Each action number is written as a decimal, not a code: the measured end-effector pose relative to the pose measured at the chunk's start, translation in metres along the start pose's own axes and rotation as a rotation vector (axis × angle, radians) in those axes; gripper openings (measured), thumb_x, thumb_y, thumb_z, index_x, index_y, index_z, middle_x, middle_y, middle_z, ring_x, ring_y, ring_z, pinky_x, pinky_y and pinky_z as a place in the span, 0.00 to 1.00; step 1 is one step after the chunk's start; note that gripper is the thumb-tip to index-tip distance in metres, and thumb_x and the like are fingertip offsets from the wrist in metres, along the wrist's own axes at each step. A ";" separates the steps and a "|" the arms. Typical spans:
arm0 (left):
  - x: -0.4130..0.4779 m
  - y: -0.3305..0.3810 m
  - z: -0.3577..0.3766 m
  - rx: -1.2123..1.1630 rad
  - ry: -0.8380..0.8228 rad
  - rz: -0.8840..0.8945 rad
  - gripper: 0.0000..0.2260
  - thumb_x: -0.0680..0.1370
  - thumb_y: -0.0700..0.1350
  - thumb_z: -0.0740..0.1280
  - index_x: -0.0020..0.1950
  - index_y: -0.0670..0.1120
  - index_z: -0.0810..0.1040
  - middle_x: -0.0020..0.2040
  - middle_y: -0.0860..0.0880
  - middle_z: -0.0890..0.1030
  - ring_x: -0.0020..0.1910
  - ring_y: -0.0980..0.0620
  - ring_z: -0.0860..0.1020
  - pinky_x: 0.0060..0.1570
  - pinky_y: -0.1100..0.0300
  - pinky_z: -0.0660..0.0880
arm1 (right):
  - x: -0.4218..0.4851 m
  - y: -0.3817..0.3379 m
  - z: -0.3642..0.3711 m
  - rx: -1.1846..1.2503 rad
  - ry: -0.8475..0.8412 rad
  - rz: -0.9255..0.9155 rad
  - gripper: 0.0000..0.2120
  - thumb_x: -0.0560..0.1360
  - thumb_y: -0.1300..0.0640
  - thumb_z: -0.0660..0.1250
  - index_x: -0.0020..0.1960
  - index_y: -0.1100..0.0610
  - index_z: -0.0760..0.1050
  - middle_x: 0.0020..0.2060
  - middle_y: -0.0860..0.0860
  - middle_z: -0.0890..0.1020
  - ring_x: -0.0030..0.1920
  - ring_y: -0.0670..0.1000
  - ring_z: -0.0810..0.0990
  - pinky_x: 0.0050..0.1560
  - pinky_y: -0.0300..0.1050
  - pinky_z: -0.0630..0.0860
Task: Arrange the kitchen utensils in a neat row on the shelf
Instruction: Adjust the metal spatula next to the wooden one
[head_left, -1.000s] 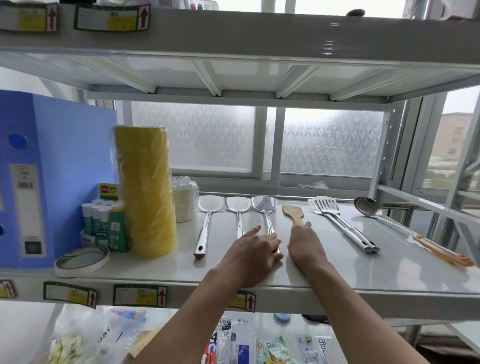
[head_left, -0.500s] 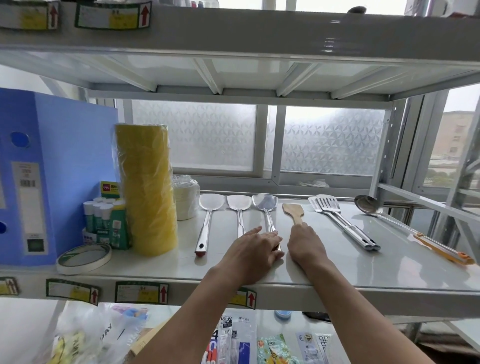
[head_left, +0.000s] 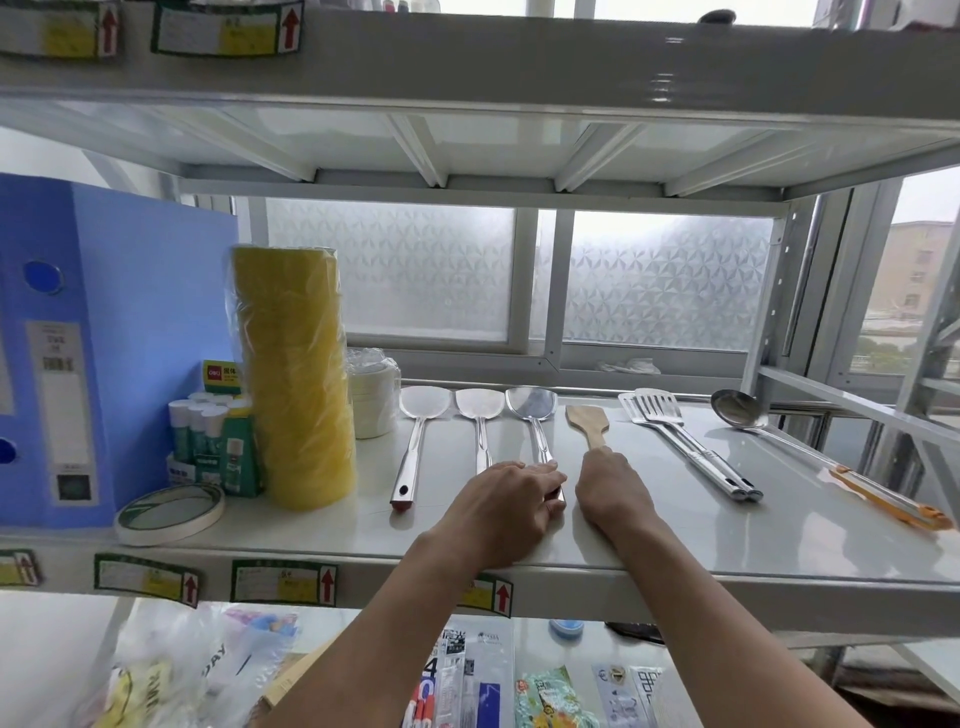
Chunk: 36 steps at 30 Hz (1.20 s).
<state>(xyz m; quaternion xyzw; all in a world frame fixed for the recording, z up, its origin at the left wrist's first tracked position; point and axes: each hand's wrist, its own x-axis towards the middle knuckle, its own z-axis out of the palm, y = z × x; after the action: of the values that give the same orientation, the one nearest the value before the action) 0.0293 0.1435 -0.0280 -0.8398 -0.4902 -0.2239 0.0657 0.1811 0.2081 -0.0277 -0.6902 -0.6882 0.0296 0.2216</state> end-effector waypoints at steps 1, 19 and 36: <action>0.000 -0.001 0.000 -0.004 -0.003 -0.001 0.19 0.82 0.50 0.62 0.72 0.48 0.74 0.73 0.49 0.74 0.69 0.46 0.75 0.68 0.53 0.69 | 0.000 0.000 0.000 0.001 -0.002 -0.004 0.15 0.77 0.67 0.52 0.55 0.63 0.75 0.59 0.60 0.77 0.61 0.61 0.74 0.58 0.52 0.72; 0.000 -0.001 0.003 -0.004 0.006 -0.003 0.19 0.82 0.51 0.61 0.72 0.49 0.74 0.74 0.49 0.73 0.70 0.46 0.74 0.69 0.54 0.67 | -0.005 -0.001 -0.004 0.032 0.007 -0.001 0.13 0.77 0.67 0.53 0.54 0.64 0.75 0.58 0.62 0.78 0.60 0.63 0.75 0.56 0.52 0.73; 0.003 -0.005 0.007 -0.036 -0.013 -0.007 0.18 0.82 0.50 0.60 0.72 0.49 0.73 0.75 0.48 0.71 0.72 0.47 0.72 0.70 0.53 0.68 | -0.008 -0.003 -0.008 0.050 0.011 0.007 0.15 0.77 0.67 0.52 0.55 0.65 0.75 0.58 0.62 0.78 0.60 0.63 0.75 0.55 0.51 0.73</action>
<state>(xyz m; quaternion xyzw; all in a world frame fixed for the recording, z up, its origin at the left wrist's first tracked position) 0.0283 0.1506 -0.0339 -0.8407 -0.4894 -0.2273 0.0466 0.1803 0.1979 -0.0221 -0.6872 -0.6834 0.0436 0.2424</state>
